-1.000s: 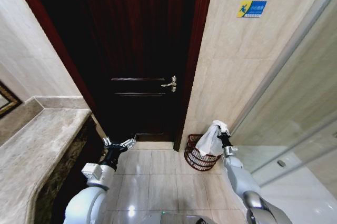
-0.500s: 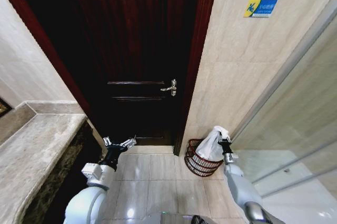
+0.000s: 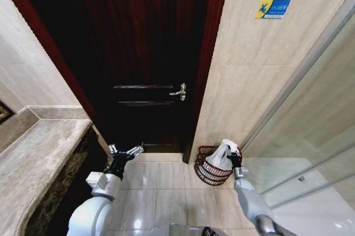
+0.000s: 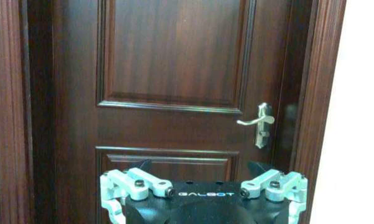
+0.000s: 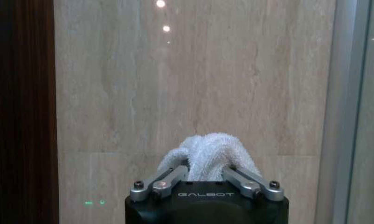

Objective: Discard the used towel into the hamper.

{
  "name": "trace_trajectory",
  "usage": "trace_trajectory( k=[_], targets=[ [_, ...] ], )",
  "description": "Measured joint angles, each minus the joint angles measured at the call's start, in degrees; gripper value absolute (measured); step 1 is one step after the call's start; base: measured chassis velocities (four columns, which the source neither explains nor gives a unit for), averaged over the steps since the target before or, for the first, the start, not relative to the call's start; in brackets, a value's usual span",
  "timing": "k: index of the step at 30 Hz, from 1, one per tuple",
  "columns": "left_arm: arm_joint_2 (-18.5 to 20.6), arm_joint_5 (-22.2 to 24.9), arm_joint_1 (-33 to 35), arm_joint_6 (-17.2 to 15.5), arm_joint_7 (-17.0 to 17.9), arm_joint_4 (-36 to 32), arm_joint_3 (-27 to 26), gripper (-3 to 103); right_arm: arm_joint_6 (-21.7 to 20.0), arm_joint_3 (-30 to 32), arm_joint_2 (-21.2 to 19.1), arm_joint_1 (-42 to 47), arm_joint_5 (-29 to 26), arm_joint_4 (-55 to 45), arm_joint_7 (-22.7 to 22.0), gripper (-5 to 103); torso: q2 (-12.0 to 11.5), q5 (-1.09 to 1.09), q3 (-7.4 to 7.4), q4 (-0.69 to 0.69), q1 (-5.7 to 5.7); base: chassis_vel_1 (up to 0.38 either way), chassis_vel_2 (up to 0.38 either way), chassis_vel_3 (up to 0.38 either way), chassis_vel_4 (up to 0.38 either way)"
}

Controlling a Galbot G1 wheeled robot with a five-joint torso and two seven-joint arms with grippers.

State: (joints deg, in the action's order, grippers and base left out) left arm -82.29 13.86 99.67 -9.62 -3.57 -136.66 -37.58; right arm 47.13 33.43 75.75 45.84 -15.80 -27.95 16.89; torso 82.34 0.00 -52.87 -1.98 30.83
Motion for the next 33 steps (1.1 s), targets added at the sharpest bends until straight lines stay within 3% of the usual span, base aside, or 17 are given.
trace_trajectory(
  k=[23, 28, 32, 33],
  targets=[
    [0.0, 0.0, 0.0, 0.0, 0.0, 0.0, 0.0, 100, -0.9, 0.0, 0.4, 5.9, 0.3, -1.1, -3.5, 8, 0.0, 0.01, -0.01, 0.01, 0.03, -0.099, 0.097, 0.09, -0.084],
    [0.0, 0.0, 0.0, 0.0, 0.0, 0.0, 0.0, 100, -4.8, 0.0, -0.2, 5.0, -1.6, -0.4, -2.1, 8, 0.0, -0.02, 0.02, 0.0, -0.06, 0.051, -0.064, -0.054, 0.036],
    [0.0, 0.0, 0.0, 0.0, 0.0, 0.0, 0.0, 100, -11.3, -0.2, -0.8, 4.2, -4.5, -0.9, 4.6, 8, 0.0, 0.0, 0.01, 0.01, -0.02, 0.008, -0.01, -0.012, 0.014],
    [0.0, 0.0, 0.0, 0.0, 0.0, 0.0, 0.0, 100, -11.3, -0.2, -0.8, 4.2, -4.5, -0.9, 4.6, 8, 0.0, 0.0, 0.01, 0.01, -0.02, 0.0, 0.0, 0.0, 0.0]
  ],
)
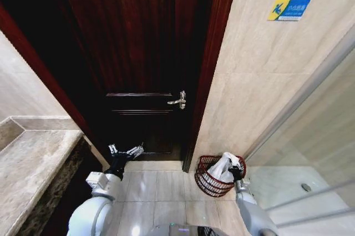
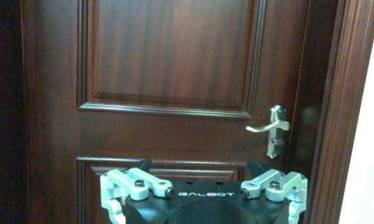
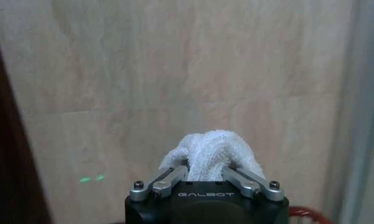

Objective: Discard the used towel into the hamper.

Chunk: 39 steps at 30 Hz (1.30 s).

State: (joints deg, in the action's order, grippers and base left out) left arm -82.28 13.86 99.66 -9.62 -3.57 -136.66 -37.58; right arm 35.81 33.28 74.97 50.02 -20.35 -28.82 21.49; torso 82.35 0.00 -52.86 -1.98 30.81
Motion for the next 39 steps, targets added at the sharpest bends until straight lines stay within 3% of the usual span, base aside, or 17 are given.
trace_trajectory(
  k=[3, 4, 6, 7, 10, 14, 28, 39],
  targets=[
    [0.0, 0.0, 0.0, 0.0, 0.0, 0.0, 0.0, 100, -6.5, -0.1, -1.2, -0.9, 2.4, -0.3, 5.3, 8, 0.0, -0.02, -0.01, -0.01, 0.04, 0.0, 0.0, 0.0, 0.0],
    [0.0, 0.0, 0.0, 0.0, 0.0, 0.0, 0.0, 100, -6.5, -0.1, -1.2, -0.9, 2.4, -0.3, 5.3, 8, 0.0, -0.02, -0.01, -0.01, 0.04, 0.0, 0.0, 0.0, 0.0],
    [0.0, 0.0, 0.0, 0.0, 0.0, 0.0, 0.0, 100, -11.3, -0.2, -1.9, -2.1, 3.6, -0.2, 7.8, 8, 0.0, 0.0, -0.01, -0.01, 0.04, 0.0, 0.0, 0.0, 0.0],
    [0.0, 0.0, 0.0, 0.0, 0.0, 0.0, 0.0, 100, -11.3, -0.2, -1.9, -2.1, 3.6, -0.2, 7.8, 8, 0.0, 0.0, -0.01, -0.01, 0.04, 0.0, 0.0, 0.0, 0.0],
    [0.0, 0.0, 0.0, 0.0, 0.0, 0.0, 0.0, 100, -19.5, -0.3, -2.8, -4.5, 6.9, 0.7, 9.3, 8, 0.0, 0.01, -0.01, -0.01, 0.03, 0.0, 0.0, 0.0, 0.0],
    [0.0, 0.0, 0.0, 0.0, 0.0, 0.0, 0.0, 100, -24.1, -0.6, -3.5, -5.6, 11.0, 1.5, 9.0, 8, 0.0, 0.0, -0.01, -0.01, 0.03, 0.0, 0.0, 0.0, 0.0],
    [0.0, 0.0, 0.0, 0.0, 0.0, 0.0, 0.0, 100, -26.9, -1.0, -4.8, -13.2, 22.1, 14.5, 7.4, 8, 0.0, 0.01, -0.01, 0.0, 0.03, 0.0, 0.0, 0.0, 0.0],
    [0.0, 0.0, 0.0, 0.0, 0.0, 0.0, 0.0, 100, -29.1, -2.1, -1.5, -17.6, 29.7, 19.7, 2.0, 8, 0.0, -0.04, -0.01, 0.01, 0.03, 0.0, 0.0, 0.0, 0.0]
  ],
)
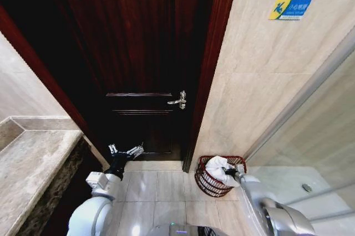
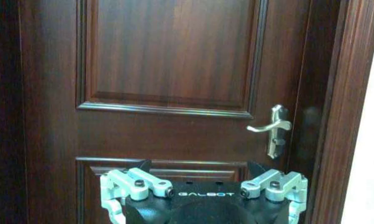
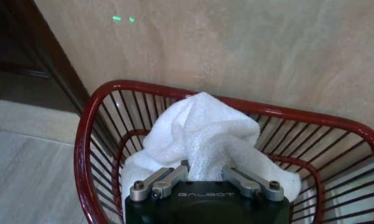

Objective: Discard the used towel into the hamper.

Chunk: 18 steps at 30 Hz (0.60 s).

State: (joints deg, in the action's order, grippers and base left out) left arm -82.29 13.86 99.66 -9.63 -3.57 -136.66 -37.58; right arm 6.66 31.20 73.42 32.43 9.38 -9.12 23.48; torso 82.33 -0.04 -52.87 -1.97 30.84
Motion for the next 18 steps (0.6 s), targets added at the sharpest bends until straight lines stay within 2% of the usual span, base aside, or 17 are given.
trace_trajectory(
  k=[6, 13, 15, 16, 18],
  targets=[
    [0.0, 0.0, 0.0, 0.0, 0.0, 0.0, 0.0, 100, -2.8, -1.3, 2.8, -1.7, 1.0, 1.0, -3.5, 8, 0.0, 0.04, 0.0, -0.03, 0.0, 0.0, 0.0, 0.0, 0.0],
    [0.0, 0.0, 0.0, 0.0, 0.0, 0.0, 0.0, 100, -3.3, -1.2, 3.6, -1.4, -0.8, -0.1, -3.0, 6, 0.0, 0.03, 0.0, -0.02, 0.0, 0.0, 0.0, 0.0, 0.0],
    [0.0, 0.0, 0.0, 0.0, 0.0, 0.0, 0.0, 100, -4.0, -1.0, 3.5, -1.2, -1.2, -0.1, -3.1, 17, 0.0, 0.03, 0.0, -0.01, 0.0, 0.0, 0.0, 0.0, 0.0],
    [0.0, 0.0, 0.0, 0.0, 0.0, 0.0, 0.0, 100, -4.0, -1.0, 3.5, -1.2, -1.2, -0.1, -3.1, 17, 0.0, 0.03, 0.0, -0.01, 0.0, 0.0, 0.0, 0.0, 0.0],
    [0.0, 0.0, 0.0, 0.0, 0.0, 0.0, 0.0, 100, -5.0, -0.6, 3.5, -1.1, -1.2, 0.5, -4.0, 28, 0.0, 0.04, 0.0, -0.02, 0.0, 0.0, 0.0, 0.0, 0.0]
  ],
)
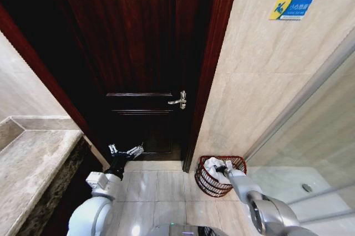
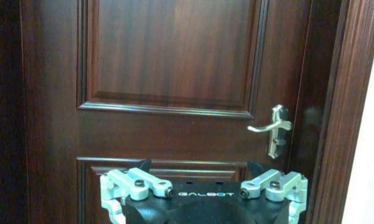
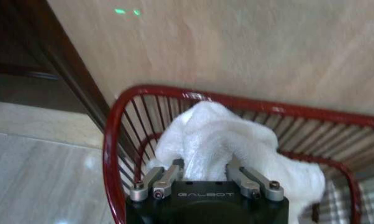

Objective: Discard the used towel into the hamper.

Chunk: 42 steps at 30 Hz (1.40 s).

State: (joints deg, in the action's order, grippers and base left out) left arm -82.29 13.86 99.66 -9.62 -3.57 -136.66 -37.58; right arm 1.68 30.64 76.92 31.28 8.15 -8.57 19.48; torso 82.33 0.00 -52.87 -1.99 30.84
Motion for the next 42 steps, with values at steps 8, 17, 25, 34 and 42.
trace_trajectory(
  k=[8, 17, 25, 34, 42],
  targets=[
    [0.0, 0.0, 0.0, 0.0, 0.0, 0.0, 0.0, 100, -2.3, 0.6, -1.1, 1.1, 1.0, 0.3, -3.4, 56, 0.0, 0.0, 0.0, 0.0, 0.0, 0.0, 0.0, 0.0, 0.0],
    [0.0, 0.0, 0.0, 0.0, 0.0, 0.0, 0.0, 100, -2.0, 0.8, -1.6, 1.0, 1.6, 0.7, -5.5, 88, 0.0, -0.02, 0.0, 0.01, 0.0, 0.0, 0.0, 0.0, 0.0],
    [0.0, 0.0, 0.0, 0.0, 0.0, 0.0, 0.0, 100, 0.6, 0.7, -0.4, 1.4, -6.7, -3.8, -3.4, 100, 0.0, 0.0, 0.0, -0.01, 0.0, 0.0, 0.0, 0.0, 0.0],
    [0.0, 0.0, 0.0, 0.0, 0.0, 0.0, 0.0, 100, 6.3, 1.0, -1.3, 6.8, -7.7, -11.4, -3.8, 100, 0.0, 0.01, 0.0, 0.01, 0.0, 0.0, 0.0, 0.0, 0.0],
    [0.0, 0.0, 0.0, 0.0, 0.0, 0.0, 0.0, 100, 8.2, 1.2, -2.1, 14.7, -9.5, -21.0, -5.7, 100, 0.0, 0.0, 0.0, 0.01, 0.0, 0.0, 0.0, 0.0, 0.0]
  ],
)
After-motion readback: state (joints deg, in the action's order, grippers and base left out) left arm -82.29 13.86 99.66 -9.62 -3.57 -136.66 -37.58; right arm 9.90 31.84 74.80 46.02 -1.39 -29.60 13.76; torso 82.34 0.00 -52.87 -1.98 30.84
